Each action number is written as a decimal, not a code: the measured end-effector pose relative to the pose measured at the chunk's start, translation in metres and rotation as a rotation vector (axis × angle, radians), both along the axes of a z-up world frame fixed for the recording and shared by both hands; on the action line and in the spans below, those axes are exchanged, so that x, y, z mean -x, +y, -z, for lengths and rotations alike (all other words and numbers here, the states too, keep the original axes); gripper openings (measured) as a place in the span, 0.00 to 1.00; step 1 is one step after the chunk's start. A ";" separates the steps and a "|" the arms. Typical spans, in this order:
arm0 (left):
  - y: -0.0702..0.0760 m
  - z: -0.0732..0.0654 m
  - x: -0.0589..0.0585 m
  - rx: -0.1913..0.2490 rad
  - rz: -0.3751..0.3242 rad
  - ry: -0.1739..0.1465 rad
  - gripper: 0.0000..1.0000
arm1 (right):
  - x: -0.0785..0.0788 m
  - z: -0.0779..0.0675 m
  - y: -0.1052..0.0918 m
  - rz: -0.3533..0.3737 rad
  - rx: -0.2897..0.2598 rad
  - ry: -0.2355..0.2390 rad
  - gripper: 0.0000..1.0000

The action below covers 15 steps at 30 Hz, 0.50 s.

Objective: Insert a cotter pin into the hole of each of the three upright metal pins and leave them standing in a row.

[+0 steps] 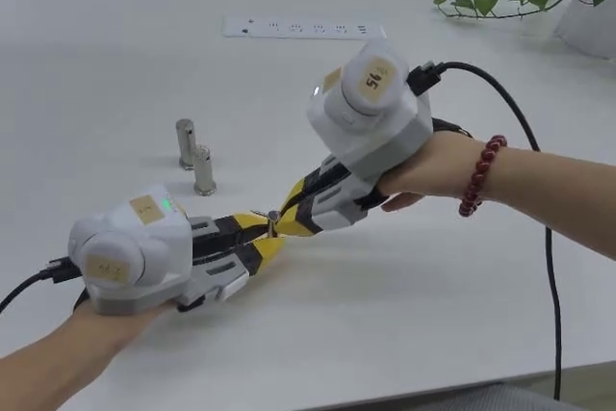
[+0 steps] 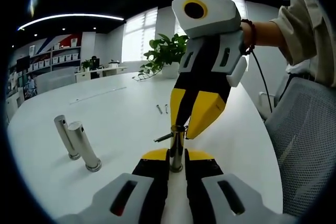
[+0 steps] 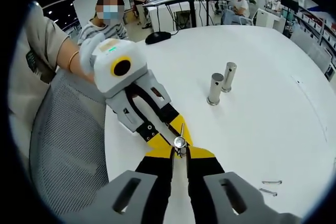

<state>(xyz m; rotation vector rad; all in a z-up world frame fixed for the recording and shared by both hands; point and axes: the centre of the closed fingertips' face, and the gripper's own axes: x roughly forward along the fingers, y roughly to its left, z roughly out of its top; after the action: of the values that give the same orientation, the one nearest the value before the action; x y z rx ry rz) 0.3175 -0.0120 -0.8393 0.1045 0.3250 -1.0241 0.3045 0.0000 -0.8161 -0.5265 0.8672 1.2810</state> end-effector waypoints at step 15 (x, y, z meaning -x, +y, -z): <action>0.004 -0.005 0.001 0.023 0.025 0.005 0.16 | 0.001 -0.010 0.000 0.010 -0.048 0.001 0.19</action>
<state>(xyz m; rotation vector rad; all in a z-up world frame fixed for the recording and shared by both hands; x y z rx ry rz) 0.3163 -0.0079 -0.8345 0.0858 0.3172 -1.0523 0.3033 0.0002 -0.8061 -0.4831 0.8367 1.2901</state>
